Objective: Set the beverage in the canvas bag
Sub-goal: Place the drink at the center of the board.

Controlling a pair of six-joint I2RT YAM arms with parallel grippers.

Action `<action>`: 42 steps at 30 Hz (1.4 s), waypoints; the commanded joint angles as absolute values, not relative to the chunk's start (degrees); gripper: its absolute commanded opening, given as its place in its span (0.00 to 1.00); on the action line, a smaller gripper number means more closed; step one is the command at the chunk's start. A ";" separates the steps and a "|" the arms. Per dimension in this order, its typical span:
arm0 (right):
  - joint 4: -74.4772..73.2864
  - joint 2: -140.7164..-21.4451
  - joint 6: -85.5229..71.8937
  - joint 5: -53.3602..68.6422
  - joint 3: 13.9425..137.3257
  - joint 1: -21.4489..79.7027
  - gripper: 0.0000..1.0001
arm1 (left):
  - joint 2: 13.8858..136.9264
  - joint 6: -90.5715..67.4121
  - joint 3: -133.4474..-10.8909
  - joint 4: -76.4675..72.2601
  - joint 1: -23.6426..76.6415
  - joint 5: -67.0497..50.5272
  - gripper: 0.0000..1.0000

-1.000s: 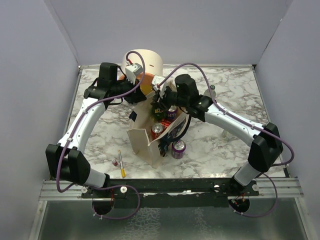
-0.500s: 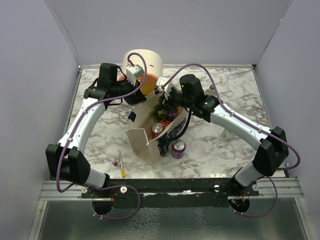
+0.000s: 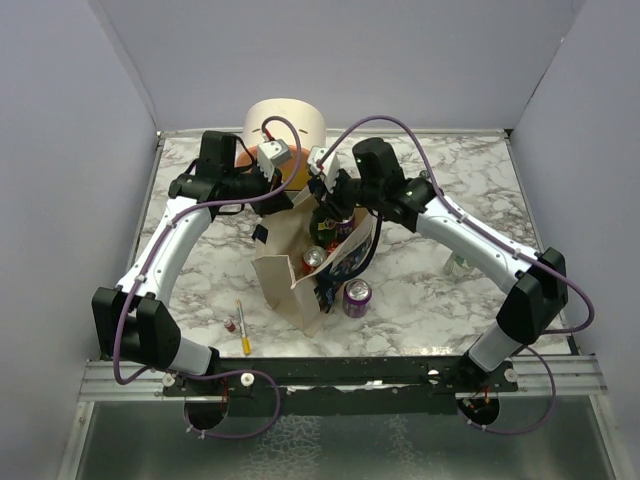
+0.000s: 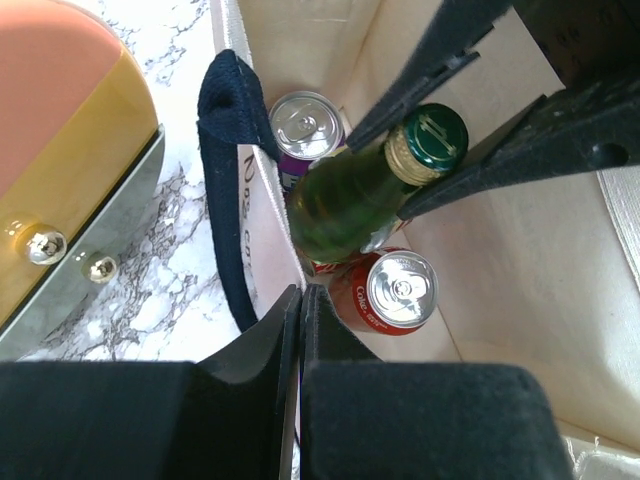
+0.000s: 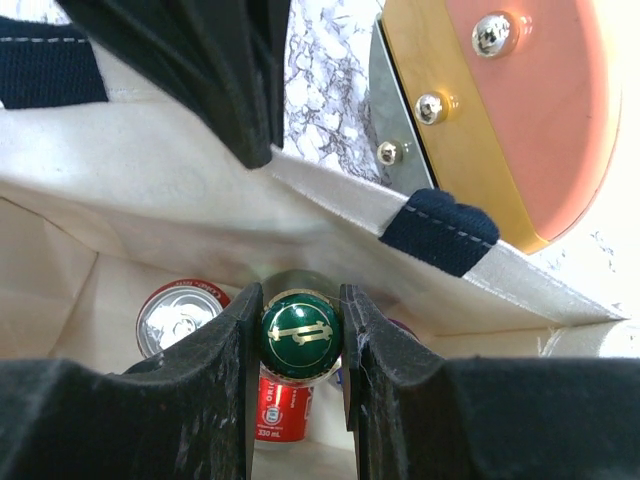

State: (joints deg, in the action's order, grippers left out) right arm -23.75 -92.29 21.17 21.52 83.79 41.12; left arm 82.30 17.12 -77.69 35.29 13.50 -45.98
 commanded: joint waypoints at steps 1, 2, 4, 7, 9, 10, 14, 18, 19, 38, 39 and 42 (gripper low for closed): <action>-18.93 -92.63 19.56 22.10 92.23 40.52 0.01 | 82.73 20.50 -76.17 37.23 13.51 -48.80 0.00; -19.16 -93.12 19.40 22.28 93.42 40.52 0.01 | 82.85 20.67 -76.12 37.12 13.53 -48.86 0.00; -19.32 -94.01 18.95 22.41 95.76 40.52 0.01 | 82.94 21.16 -76.16 37.14 13.54 -48.94 0.00; -19.07 -95.33 18.74 23.20 98.25 40.47 0.01 | 82.96 21.45 -75.94 37.02 13.54 -49.04 0.00; -19.16 -95.91 19.04 23.85 98.78 40.52 0.01 | 82.90 21.37 -75.95 37.00 13.54 -49.29 0.00; -19.09 -96.03 19.35 23.96 98.68 40.52 0.02 | 82.91 21.05 -75.99 36.93 13.54 -49.15 0.00; -18.76 -95.85 20.63 24.41 96.87 40.47 0.01 | 83.24 19.23 -76.89 37.17 13.54 -47.99 0.00; -18.34 -95.28 21.52 24.80 93.98 40.52 0.01 | 83.13 17.45 -76.96 36.44 13.54 -47.12 0.00; -18.13 -95.20 21.61 25.01 93.34 40.52 0.01 | 83.03 17.21 -76.90 36.11 13.54 -47.06 0.00; -22.72 -97.19 26.00 23.92 88.02 40.52 0.01 | 82.93 15.84 -76.65 35.11 13.45 -46.49 0.00; -23.09 -97.14 26.08 24.57 87.72 40.52 0.01 | 82.93 15.81 -76.66 35.10 13.45 -46.49 0.00; -23.71 -96.66 26.05 25.59 86.89 40.56 0.01 | 82.89 16.38 -76.71 35.09 13.45 -46.45 0.00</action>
